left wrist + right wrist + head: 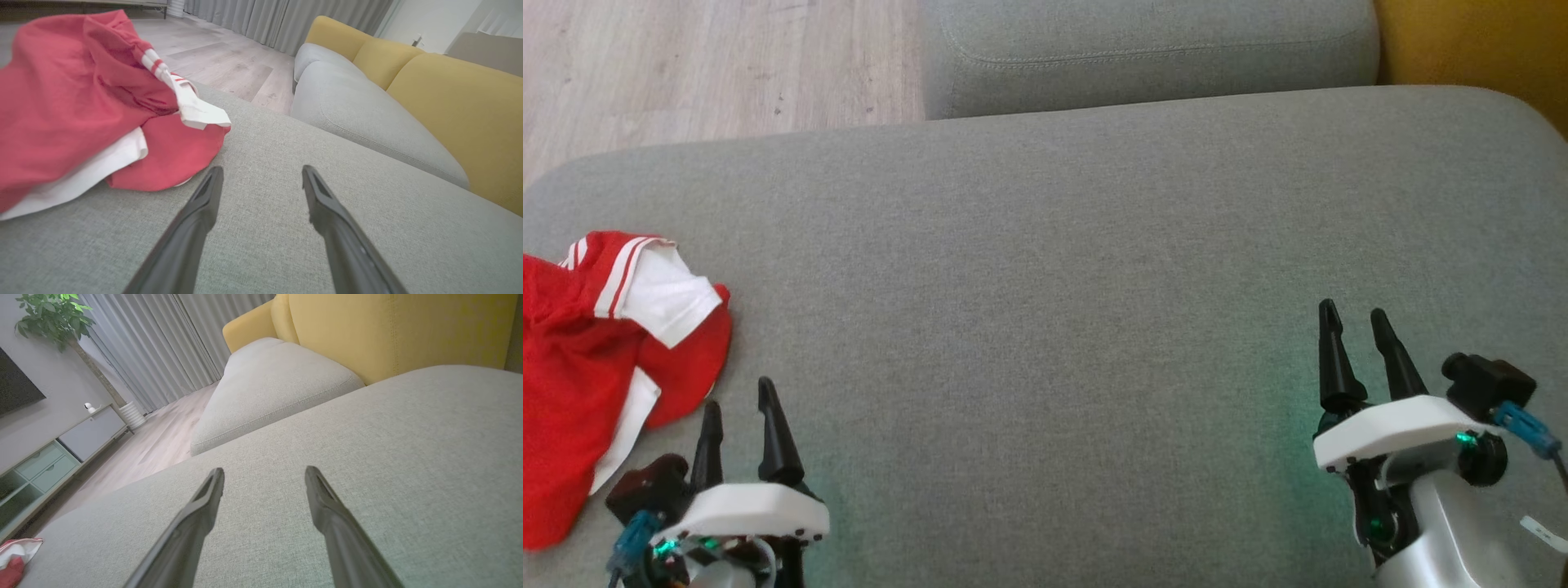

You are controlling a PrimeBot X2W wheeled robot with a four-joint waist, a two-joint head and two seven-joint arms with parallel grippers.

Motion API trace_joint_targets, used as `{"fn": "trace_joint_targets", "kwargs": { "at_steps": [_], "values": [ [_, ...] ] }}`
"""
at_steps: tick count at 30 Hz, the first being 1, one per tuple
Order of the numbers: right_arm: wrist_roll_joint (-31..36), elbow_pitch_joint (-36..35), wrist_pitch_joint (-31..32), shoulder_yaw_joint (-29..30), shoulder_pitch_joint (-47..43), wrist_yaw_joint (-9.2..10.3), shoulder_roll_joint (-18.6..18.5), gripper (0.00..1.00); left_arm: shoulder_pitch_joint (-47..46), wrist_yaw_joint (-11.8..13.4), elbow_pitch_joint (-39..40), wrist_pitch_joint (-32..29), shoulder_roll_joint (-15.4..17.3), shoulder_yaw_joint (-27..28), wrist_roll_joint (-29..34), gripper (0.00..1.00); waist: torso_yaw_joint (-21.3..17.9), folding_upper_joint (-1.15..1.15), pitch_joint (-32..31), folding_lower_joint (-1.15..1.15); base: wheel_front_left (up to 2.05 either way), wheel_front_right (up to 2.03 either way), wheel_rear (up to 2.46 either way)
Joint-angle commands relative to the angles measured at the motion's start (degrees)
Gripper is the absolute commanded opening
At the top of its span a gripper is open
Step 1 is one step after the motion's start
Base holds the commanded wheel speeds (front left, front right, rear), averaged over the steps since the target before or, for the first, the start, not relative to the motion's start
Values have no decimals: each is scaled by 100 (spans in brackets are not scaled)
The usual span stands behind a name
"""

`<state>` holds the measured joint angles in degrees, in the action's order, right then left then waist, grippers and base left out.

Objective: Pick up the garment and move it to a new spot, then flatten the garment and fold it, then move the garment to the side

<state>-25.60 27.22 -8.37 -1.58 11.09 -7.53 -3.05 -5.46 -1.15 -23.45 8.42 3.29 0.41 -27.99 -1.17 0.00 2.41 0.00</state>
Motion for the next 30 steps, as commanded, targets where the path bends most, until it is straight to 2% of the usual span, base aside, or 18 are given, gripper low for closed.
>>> {"fn": "trace_joint_targets", "kwargs": {
  "at_steps": [1, 18, 30],
  "values": [
    [239, -244, -107, -133, 193, 3, 3, 100, -97, 31, 231, 98, 94, 176, 232, 100, -7, 0, -8, 0, 0, 0, 0],
    [1450, -347, -394, -260, -77, 4, 17, 100, 155, 30, 261, 387, 93, 254, 1469, 100, -104, 0, -71, 0, 0, 0, 0],
    [2275, -217, -614, -378, -161, 4, 17, 100, 408, 128, 299, 608, 32, 322, 2347, 100, -151, 0, -128, 0, 0, 0, 0]
  ]
}}
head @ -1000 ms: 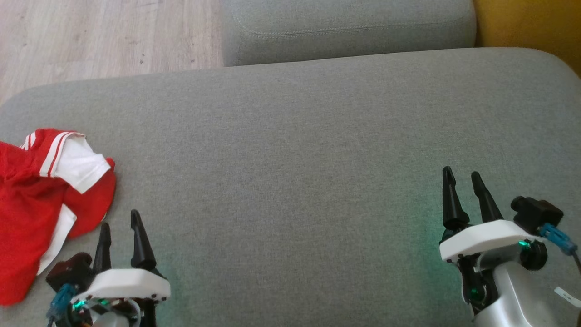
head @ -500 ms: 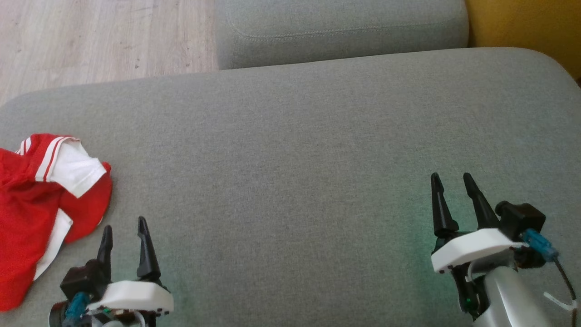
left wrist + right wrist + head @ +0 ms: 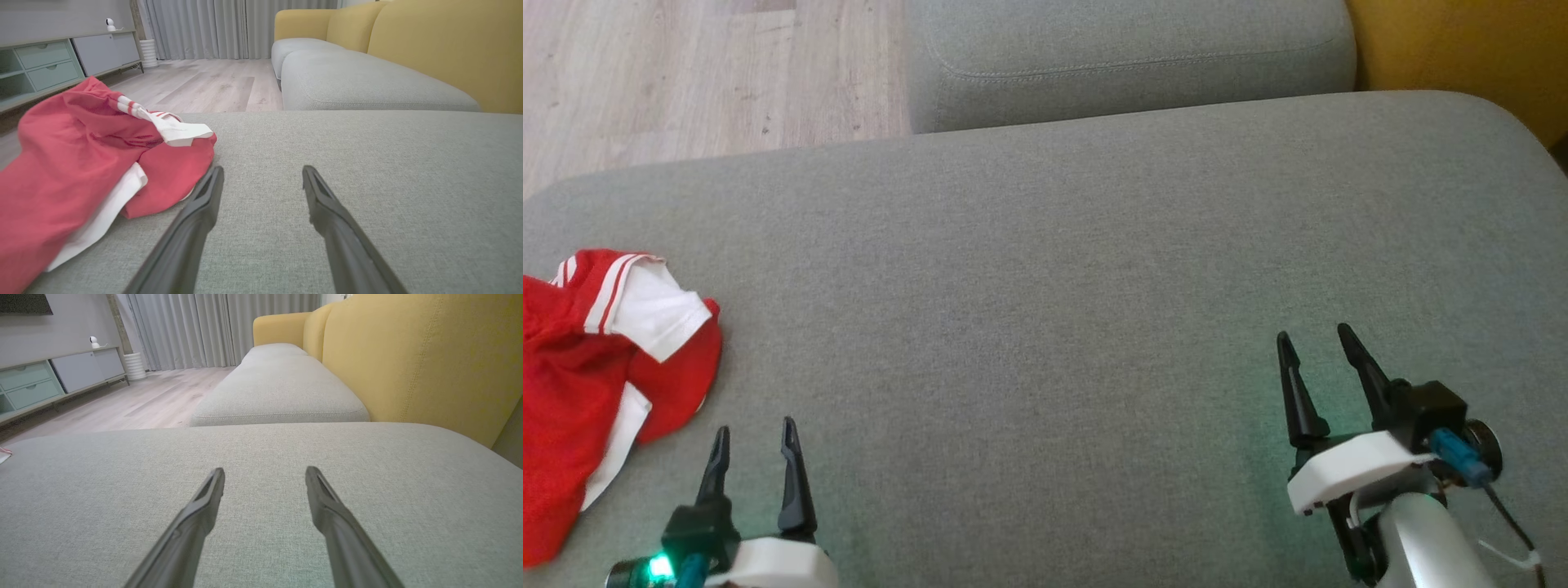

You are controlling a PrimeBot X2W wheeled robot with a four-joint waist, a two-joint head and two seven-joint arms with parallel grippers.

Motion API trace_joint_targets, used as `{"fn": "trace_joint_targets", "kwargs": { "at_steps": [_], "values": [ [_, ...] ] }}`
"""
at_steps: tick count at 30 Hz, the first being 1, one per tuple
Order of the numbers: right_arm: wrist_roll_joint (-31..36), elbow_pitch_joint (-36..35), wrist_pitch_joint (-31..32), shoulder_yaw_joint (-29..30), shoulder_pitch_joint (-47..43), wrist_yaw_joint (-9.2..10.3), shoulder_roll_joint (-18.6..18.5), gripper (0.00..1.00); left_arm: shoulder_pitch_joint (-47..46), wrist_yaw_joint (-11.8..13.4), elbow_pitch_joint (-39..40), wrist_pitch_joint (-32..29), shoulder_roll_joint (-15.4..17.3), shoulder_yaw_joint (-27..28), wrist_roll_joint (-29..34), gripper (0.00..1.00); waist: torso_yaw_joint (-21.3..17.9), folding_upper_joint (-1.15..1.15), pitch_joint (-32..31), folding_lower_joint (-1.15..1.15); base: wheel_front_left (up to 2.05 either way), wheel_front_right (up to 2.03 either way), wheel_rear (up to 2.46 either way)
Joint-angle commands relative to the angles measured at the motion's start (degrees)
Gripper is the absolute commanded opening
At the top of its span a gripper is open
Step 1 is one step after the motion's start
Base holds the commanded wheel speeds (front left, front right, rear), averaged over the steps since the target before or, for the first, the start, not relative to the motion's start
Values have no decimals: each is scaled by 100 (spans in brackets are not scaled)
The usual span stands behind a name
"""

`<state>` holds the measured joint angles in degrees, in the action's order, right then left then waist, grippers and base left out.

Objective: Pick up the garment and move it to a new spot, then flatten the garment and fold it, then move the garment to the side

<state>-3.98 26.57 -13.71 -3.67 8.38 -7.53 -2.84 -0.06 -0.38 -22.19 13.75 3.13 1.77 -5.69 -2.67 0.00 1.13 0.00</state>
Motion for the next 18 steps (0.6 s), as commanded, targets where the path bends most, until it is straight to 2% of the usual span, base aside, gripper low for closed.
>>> {"fn": "trace_joint_targets", "kwargs": {
  "at_steps": [1, 3, 18],
  "values": [
    [177, -145, -97, -176, 112, 4, -4, 100, -124, 53, 168, 92, 46, 194, 187, 100, -4, 0, 1, 0, 0, 0, 0],
    [298, -125, -129, -196, 118, 4, -5, 100, -112, 53, 155, 125, 42, 209, 325, 100, -11, 0, 4, 0, 0, 0, 0],
    [119, 34, -129, -150, 161, 4, -4, 100, -131, 3, 49, 125, 3, 303, 299, 100, 11, 0, 57, 0, 0, 0, 0]
  ]
}}
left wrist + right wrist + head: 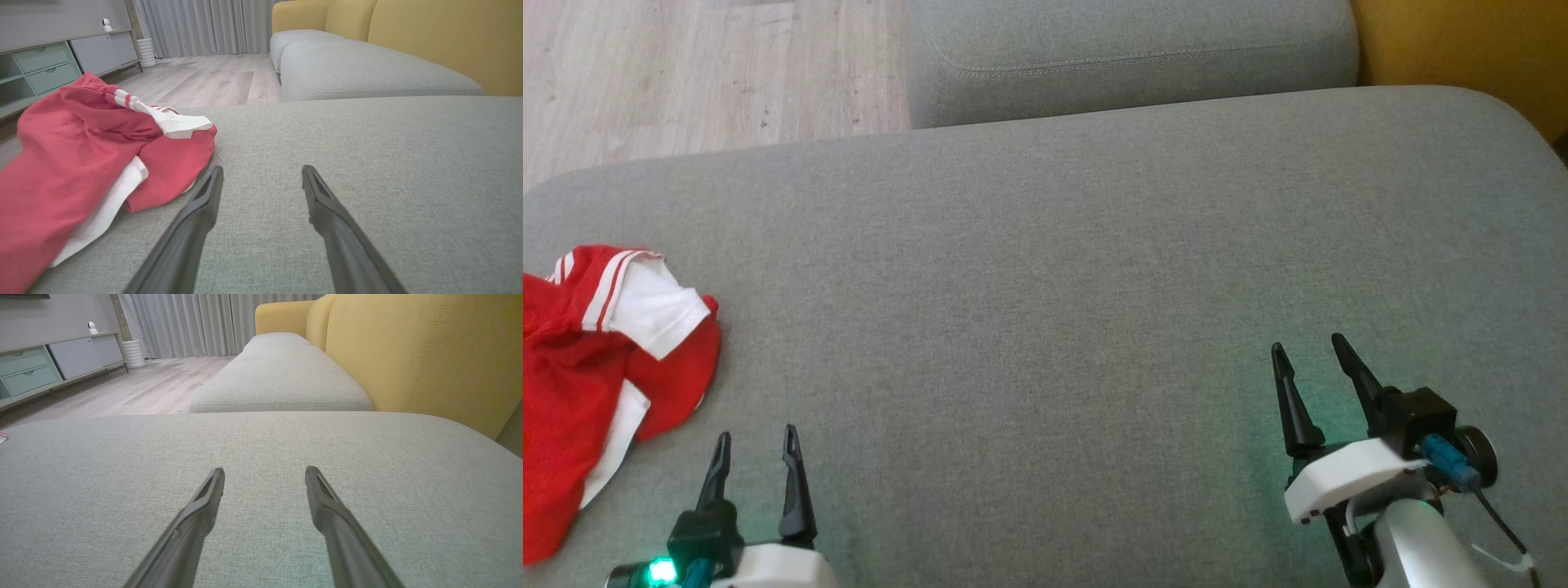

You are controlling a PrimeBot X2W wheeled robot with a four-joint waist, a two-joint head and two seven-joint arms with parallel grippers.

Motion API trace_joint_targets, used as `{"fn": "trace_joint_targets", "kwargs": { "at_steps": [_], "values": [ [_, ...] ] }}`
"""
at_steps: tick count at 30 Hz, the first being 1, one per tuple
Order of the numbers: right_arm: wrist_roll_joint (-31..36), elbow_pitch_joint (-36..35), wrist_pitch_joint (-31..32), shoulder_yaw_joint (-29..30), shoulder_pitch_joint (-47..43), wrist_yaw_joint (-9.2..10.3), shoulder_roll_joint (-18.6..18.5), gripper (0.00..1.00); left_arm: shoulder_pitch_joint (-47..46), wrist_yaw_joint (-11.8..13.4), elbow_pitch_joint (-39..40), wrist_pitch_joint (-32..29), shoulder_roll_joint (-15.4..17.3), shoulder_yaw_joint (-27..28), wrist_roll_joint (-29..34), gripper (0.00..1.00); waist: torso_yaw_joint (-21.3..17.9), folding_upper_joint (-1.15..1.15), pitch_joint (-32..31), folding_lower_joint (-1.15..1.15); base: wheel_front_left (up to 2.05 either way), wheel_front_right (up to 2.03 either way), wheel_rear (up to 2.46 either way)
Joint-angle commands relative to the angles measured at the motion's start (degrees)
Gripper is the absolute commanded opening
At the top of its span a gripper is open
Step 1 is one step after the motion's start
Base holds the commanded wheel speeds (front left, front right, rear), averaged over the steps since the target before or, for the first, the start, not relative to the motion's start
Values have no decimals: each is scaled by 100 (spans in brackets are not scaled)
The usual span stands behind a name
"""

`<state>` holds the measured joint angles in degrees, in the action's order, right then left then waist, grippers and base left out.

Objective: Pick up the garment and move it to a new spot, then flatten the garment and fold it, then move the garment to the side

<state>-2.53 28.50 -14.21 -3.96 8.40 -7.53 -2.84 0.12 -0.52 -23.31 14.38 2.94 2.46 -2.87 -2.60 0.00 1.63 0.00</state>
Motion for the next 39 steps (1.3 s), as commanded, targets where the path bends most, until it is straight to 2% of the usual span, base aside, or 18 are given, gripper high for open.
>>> {"fn": "trace_joint_targets", "kwargs": {
  "at_steps": [1, 9, 11, 22, 29, 34, 39],
  "values": [
    [-28, -158, -79, -121, 161, 4, -4, 100, -151, 15, 159, 62, 20, 239, 18, 100, 7, 0, 10, 0, 0, 0, 0],
    [6, -193, -79, -114, 107, 4, -4, 100, -193, -20, 133, 62, 10, 210, 45, 100, 156, 0, 15, 0, 0, 0, 0],
    [10, -193, -79, -126, 77, 4, -4, 100, -218, -19, 109, 62, 7, 205, 20, 100, 309, 0, 16, 0, 0, 0, 0],
    [-141, -130, -79, -533, 114, 4, -4, 100, -87, 28, -18, 62, -3, 348, -103, 100, 1647, 0, 113, 0, 0, 0, 0],
    [-240, -80, -79, -987, 186, 4, -4, 100, 19, 42, -41, 62, -5, 529, -196, 100, 2405, 0, 186, 0, 0, 0, 0],
    [-320, -42, -79, -1258, 275, 4, -4, 100, 85, 23, -41, 62, -5, 641, -269, 100, 2655, 0, 260, 0, 0, 0, 0],
    [-283, -1, -79, -1337, 370, 4, -4, 100, 49, -4, -159, 62, -5, 658, -430, 100, 2670, 0, 354, 0, 0, 0, 0]
  ]
}}
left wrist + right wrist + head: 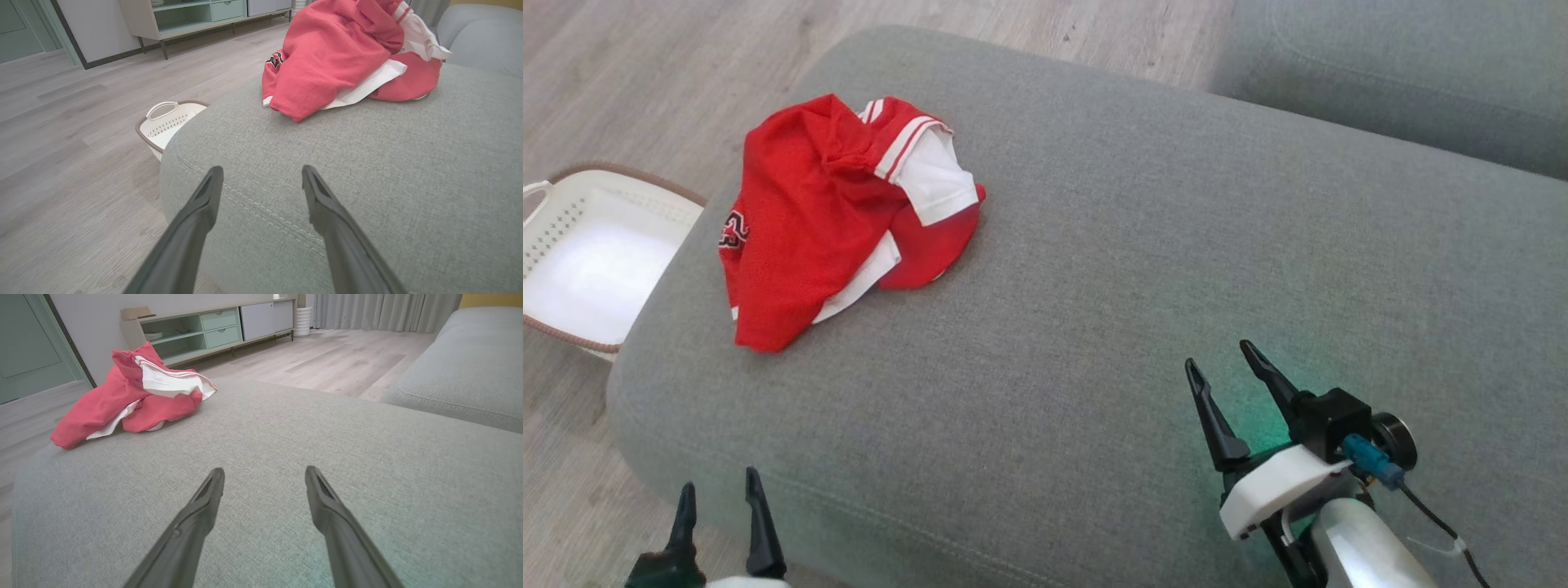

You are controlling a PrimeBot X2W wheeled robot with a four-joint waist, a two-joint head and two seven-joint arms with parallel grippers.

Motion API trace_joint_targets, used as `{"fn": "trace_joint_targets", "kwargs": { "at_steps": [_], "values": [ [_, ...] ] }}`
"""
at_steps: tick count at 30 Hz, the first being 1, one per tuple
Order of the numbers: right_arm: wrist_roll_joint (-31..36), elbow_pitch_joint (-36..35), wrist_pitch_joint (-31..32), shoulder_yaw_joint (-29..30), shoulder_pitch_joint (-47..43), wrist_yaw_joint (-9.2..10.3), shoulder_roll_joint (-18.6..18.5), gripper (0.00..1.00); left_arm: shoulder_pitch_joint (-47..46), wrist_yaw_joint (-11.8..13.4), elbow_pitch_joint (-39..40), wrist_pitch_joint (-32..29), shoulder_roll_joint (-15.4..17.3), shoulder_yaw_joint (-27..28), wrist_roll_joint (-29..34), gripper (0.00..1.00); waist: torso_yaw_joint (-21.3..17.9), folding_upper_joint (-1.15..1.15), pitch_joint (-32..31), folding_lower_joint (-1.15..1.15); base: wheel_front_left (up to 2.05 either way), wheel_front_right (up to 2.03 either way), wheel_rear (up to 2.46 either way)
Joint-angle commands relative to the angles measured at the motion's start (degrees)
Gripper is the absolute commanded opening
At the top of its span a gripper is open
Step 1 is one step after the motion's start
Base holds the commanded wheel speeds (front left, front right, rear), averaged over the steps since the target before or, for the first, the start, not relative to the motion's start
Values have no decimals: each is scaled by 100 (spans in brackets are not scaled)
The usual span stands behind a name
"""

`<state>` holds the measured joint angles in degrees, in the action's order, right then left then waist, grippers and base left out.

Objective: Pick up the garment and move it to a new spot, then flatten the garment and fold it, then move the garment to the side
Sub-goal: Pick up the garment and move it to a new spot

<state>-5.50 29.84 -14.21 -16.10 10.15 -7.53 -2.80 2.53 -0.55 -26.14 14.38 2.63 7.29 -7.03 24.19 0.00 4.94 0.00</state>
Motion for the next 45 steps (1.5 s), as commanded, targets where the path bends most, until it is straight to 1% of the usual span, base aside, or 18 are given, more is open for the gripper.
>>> {"fn": "trace_joint_targets", "kwargs": {
  "at_steps": [1, 4, 8, 10, 13, 14, 15, 16, 20, 23, 25, 29, 32, 38, 39, 40, 41, 45],
  "values": [
    [28, -133, -79, -129, 213, 4, -8, 100, -219, -20, 118, 62, 25, 168, -55, 100, -25, 0, 58, 0, 0, 0, 0],
    [50, -126, -79, -85, 250, 4, -10, 100, -423, -87, 155, 62, 25, 174, -158, 100, -96, 0, 174, 0, 0, 0, 0],
    [72, -203, -79, -132, 361, 4, -87, 100, -969, -284, 219, 62, 112, 353, -150, 100, -240, 0, 481, 0, 0, 0, 0],
    [86, -318, -79, -160, 512, 4, -187, 100, -1490, -422, 283, 62, 339, 433, -107, 100, -367, 0, 749, 0, 0, 0, 0],
    [104, -449, -79, -233, 664, 4, -268, 100, -2044, -524, 147, 62, 666, 531, -165, 100, -525, 0, 1018, 0, 0, 0, 0],
    [104, -449, -79, -233, 664, 4, -268, 100, -2044, -524, 147, 62, 666, 531, -165, 100, -525, 0, 1018, 0, 0, 0, 0],
    [115, -488, -79, -268, 720, 4, -298, 100, -2252, -549, 76, 62, 813, 559, -174, 100, -583, 0, 1111, 0, 0, 0, 0],
    [136, -542, -79, -285, 823, 4, -344, 100, -2647, -596, -105, 62, 1049, 538, -194, 100, -693, 0, 1275, 0, 0, 0, 0],
    [145, -669, -79, -298, 979, 4, -417, 100, -3376, -661, -517, 39, 1395, 325, -287, 100, -894, 0, 1580, 0, 0, 0, 0],
    [154, -745, -79, -303, 1069, 4, -464, 100, -3914, -685, -935, -88, 1659, 192, -544, 100, -1046, 0, 1794, 0, 0, 0, 0],
    [151, -793, -79, -315, 1130, 4, -477, 100, -4220, -689, -1172, -183, 1814, -82, -799, 100, -1156, 0, 1915, 0, 0, 0, 0],
    [134, -833, -79, -342, 1220, 4, -484, 100, -4583, -691, -1625, -520, 2098, -383, -1080, 100, -1366, 0, 2098, 0, 0, 0, 0],
    [133, -853, -79, -331, 1271, 4, -444, 100, -4745, -690, -2154, -837, 2243, -371, -1191, 100, -1544, 0, 2180, 0, 0, 0, 0],
    [116, -878, -79, -261, 1279, 4, -385, 100, -4908, -475, -3103, -1242, 2349, -272, -1311, 100, -1777, 0, 2222, 0, 0, 0, 0],
    [106, -877, -79, -245, 1270, 4, -377, 100, -4923, -423, -3226, -1294, 2349, -247, -1339, 75, -1800, 0, 2211, 0, 0, 0, 0],
    [98, -874, -79, -241, 1261, 4, -368, 100, -4943, -402, -3346, -1358, 2333, -201, -1403, 43, -1817, 0, 2199, 0, 0, 0, 0],
    [94, -872, -79, -237, 1253, 4, -360, 100, -4952, -402, -3446, -1420, 2330, -207, -1417, 0, -1829, 0, 2186, 0, 0, 0, 0],
    [52, -854, -79, -225, 1245, 4, -308, 100, -5048, -465, -3652, -1481, 2345, -277, -1432, 0, -1860, 0, 2147, 0, 0, 0, 0]
  ]
}}
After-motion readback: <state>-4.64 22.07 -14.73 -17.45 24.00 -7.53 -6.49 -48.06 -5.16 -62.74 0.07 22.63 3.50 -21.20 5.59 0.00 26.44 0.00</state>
